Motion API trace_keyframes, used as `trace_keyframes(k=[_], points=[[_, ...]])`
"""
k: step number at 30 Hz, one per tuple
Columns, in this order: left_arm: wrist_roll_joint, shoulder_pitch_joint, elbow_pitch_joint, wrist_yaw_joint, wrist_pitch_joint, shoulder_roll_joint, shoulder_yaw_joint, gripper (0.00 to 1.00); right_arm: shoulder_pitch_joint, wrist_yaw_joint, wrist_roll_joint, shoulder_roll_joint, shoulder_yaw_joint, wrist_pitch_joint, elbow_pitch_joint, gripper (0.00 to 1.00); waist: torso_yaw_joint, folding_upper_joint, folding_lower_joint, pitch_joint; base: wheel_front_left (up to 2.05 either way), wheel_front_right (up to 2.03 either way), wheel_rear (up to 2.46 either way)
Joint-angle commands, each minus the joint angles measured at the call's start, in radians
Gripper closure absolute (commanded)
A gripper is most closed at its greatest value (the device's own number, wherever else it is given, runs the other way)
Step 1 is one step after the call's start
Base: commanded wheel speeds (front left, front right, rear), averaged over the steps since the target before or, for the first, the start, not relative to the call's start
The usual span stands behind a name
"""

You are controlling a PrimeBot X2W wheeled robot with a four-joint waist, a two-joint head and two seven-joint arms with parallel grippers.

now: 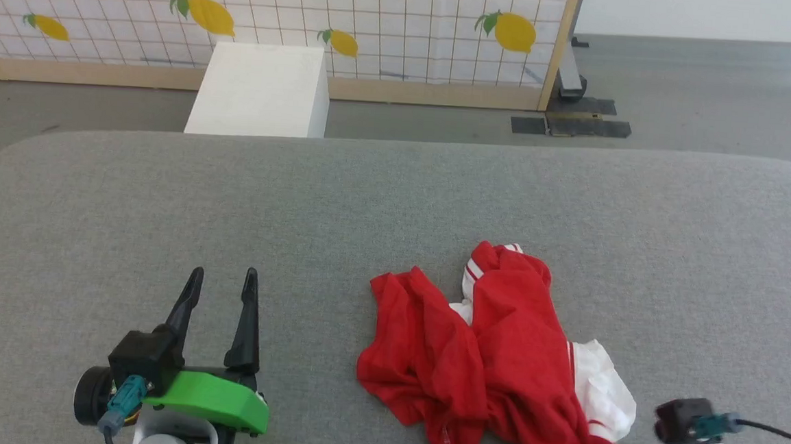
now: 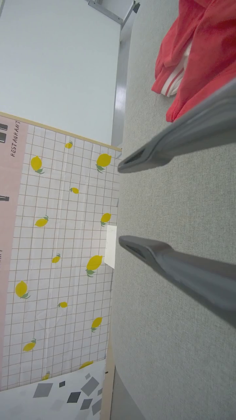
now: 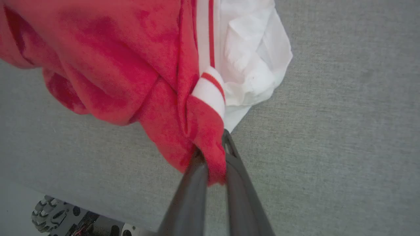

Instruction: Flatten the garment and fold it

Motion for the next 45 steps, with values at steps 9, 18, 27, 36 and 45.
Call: trace_keyframes(k=[9, 18, 27, 36, 45], points=[[0.002, -0.020, 0.003, 0.000, -0.004, -0.003, -0.005, 0.00, -0.088, -0.001, -0.044, 0.026, -0.183, -0.381, -0.013, 0.00, -0.017, 0.0000, 0.0000, 0.025, 0.00, 0.00, 0.00], [-0.007, -0.030, 0.010, 0.005, -0.004, -0.003, -0.017, 0.00, -0.178, -0.001, -0.076, 0.026, -0.095, -0.531, 0.208, 0.00, -0.012, 0.0000, 0.0000, 0.029, 0.00, 0.00, 0.00], [-0.016, -0.031, 0.012, 0.007, -0.004, -0.003, -0.025, 0.00, -0.266, -0.001, -0.094, 0.026, -0.084, -0.278, 0.433, 0.00, 0.012, 0.0000, 0.0000, 0.036, 0.00, 0.00, 0.00], [-0.020, -0.023, 0.010, 0.013, -0.004, -0.003, -0.022, 0.00, -0.279, -0.001, -0.045, 0.026, -0.157, -0.273, 0.381, 1.00, 0.012, 0.0000, 0.0000, 0.039, 0.00, 0.00, 0.00], [-0.020, -0.016, 0.023, 0.009, -0.004, -0.003, -0.030, 0.00, -0.250, -0.001, -0.107, 0.026, -0.587, -0.480, 0.430, 0.54, -0.001, 0.0000, 0.0000, 0.014, 0.00, 0.00, 0.00]])
